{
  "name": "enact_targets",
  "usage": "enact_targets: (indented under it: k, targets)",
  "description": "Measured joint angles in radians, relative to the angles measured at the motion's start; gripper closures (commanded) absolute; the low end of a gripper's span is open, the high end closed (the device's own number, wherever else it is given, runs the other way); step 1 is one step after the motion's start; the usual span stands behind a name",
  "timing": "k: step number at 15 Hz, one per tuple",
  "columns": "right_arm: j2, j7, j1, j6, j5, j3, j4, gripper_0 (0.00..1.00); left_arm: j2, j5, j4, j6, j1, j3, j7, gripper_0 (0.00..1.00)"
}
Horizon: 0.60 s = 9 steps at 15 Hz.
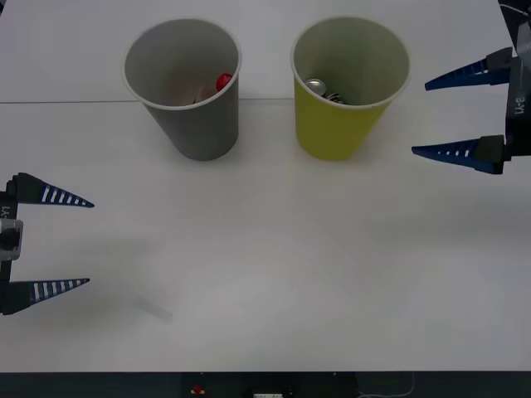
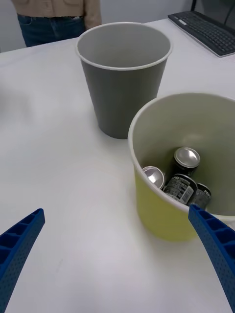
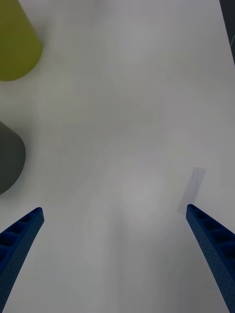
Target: Put the can into the green bin and the plastic bottle into the gray bin
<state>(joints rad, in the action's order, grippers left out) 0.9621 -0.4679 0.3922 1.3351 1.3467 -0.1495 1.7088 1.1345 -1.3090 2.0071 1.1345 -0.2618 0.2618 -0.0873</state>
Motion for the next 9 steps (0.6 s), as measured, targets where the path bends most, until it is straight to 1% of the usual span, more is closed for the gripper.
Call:
enact_targets:
  k: [4,9]
  targets:
    - [0.012,0.102,-0.138,0.012,-0.035,-0.064,0.06,0.0,0.0,0.0,0.0,0.0,0.0,0.0,0.0,0.0]
    - [0.014,0.281,-0.301,0.012,-0.135,-0.114,0.072,0.0,0.0,0.0,0.0,0.0,0.0,0.0,0.0,0.0]
